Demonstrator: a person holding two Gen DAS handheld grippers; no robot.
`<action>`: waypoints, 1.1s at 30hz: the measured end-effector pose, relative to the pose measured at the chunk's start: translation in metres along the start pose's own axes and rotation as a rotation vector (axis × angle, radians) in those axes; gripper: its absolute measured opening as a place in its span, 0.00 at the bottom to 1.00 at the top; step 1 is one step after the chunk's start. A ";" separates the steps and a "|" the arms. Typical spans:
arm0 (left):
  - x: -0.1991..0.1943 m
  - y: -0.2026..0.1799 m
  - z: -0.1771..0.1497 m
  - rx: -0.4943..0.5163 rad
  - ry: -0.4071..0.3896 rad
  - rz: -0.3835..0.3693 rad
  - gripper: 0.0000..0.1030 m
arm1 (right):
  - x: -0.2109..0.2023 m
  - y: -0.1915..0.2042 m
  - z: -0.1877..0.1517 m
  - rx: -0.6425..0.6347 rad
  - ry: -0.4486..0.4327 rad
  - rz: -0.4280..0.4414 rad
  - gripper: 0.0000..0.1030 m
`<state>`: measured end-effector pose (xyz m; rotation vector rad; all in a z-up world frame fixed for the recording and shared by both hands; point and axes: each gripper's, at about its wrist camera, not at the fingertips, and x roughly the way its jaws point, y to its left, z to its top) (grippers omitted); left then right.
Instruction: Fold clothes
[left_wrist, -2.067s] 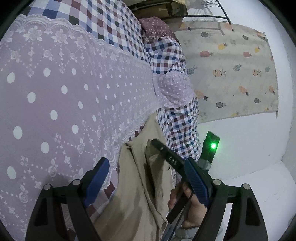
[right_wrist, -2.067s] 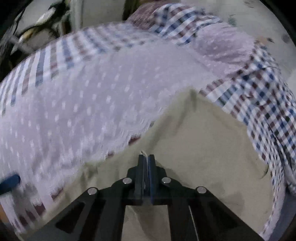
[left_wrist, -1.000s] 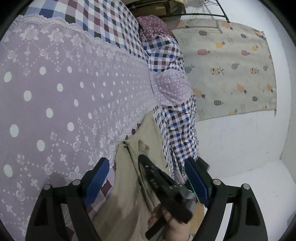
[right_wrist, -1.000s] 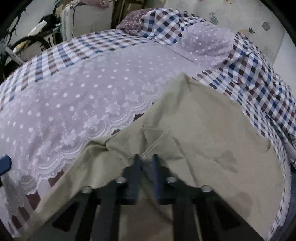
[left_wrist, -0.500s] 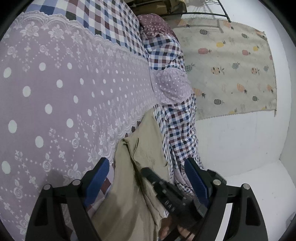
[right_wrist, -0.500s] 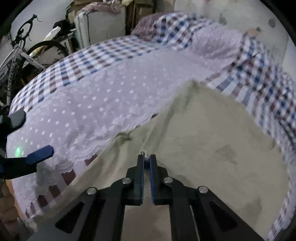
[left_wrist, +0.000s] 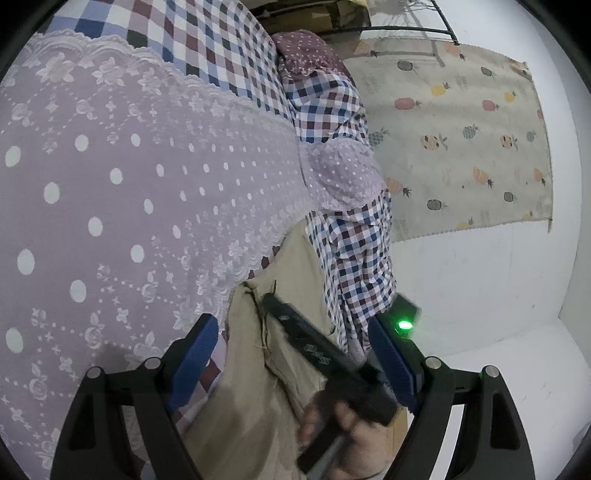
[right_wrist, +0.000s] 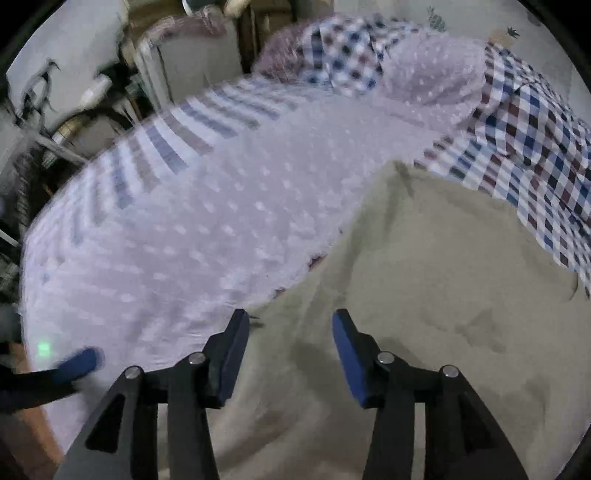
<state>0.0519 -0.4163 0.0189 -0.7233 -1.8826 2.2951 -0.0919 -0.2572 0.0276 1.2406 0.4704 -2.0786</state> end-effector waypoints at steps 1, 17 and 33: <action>0.000 -0.002 0.000 0.011 -0.003 -0.003 0.84 | 0.002 -0.001 0.002 0.012 -0.002 -0.003 0.48; -0.011 -0.040 -0.021 0.193 -0.027 -0.020 0.84 | -0.227 -0.005 -0.228 0.133 -0.417 -0.002 0.61; -0.087 -0.044 -0.115 0.463 0.010 0.093 0.84 | -0.331 -0.002 -0.442 0.201 -0.445 -0.295 0.62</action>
